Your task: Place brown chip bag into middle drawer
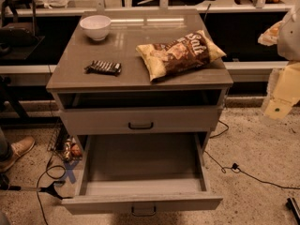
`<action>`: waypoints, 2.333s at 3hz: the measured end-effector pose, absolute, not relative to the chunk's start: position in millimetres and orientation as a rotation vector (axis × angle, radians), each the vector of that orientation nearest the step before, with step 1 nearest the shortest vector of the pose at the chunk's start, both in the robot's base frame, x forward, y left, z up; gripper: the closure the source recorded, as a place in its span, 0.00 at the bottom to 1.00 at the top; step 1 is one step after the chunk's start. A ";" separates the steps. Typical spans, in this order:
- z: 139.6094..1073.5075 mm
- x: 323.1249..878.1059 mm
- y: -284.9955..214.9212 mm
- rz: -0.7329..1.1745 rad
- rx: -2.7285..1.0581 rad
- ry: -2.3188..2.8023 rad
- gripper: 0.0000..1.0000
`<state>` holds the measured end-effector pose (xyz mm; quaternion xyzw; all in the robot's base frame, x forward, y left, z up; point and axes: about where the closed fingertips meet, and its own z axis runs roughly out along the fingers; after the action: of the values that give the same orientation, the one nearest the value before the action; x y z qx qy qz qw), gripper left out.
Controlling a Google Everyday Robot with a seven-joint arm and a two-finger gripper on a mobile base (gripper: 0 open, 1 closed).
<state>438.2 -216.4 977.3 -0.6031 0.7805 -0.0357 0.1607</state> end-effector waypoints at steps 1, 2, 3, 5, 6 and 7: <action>977.3 438.2 -216.4 -0.102 -1.722 2.229 0.00; 974.2 465.6 -224.0 -0.143 -1.689 2.209 0.00; 959.4 555.9 -241.3 -0.246 -1.654 2.137 0.00; 920.5 680.1 -241.0 -0.322 -1.680 2.051 0.00; 897.4 727.0 -224.0 -0.329 -1.737 2.008 0.00; 885.2 754.6 -204.9 -0.317 -1.780 1.962 0.00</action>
Offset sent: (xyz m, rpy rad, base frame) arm 0.0972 -0.0294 -0.0143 -0.0019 -0.1429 -0.0482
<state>754.6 -204.9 885.2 -0.6485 0.7149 -0.1155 0.2347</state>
